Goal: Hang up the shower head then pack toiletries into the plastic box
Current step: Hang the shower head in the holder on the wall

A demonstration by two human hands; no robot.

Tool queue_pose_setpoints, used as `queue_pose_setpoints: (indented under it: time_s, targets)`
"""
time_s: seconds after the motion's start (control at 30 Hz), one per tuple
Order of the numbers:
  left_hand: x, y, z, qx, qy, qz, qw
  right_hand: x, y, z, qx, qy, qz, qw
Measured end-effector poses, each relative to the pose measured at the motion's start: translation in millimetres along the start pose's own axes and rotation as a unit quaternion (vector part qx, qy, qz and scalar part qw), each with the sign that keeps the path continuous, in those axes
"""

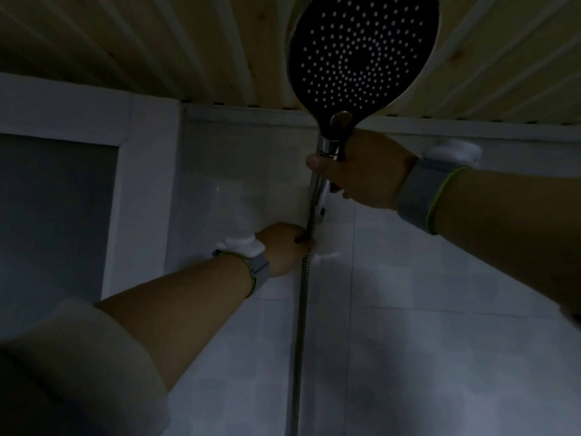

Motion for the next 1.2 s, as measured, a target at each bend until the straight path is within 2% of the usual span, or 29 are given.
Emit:
queue_pose_setpoints:
  time_s: [0.2, 0.43, 0.67, 0.9, 1.2]
  targets:
    - [-7, -1, 2, -0.037, 0.011, 0.020, 0.999, -3, -7, -4, 0.002, -0.013, -0.005, 1.000]
    - [-13, 4, -2, -0.052, 0.016, -0.019, 0.998, -6, -4, -14, -0.004, -0.039, -0.015, 0.999]
    - [-22, 7, -5, -0.095, 0.029, -0.020, 0.995, -8, -15, -19, -0.035, -0.026, 0.001, 0.999]
    - [-28, 12, -3, -0.032, 0.021, -0.059, 0.997, -11, -17, -24, 0.018, -0.037, -0.009, 0.999]
    - [-33, 12, -4, -0.027, 0.037, -0.092, 0.995, -6, -36, -27, 0.040, -0.027, 0.018, 0.999]
Point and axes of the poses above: each hand's wrist, its own x-axis away from the middle knuckle, its own y-axis out of the back of the hand, z = x × y, the point moved 3 cm from there along -x, towards the middle knuckle, and after that the axes turned 3 degrees about x, right-handed, at the moved point
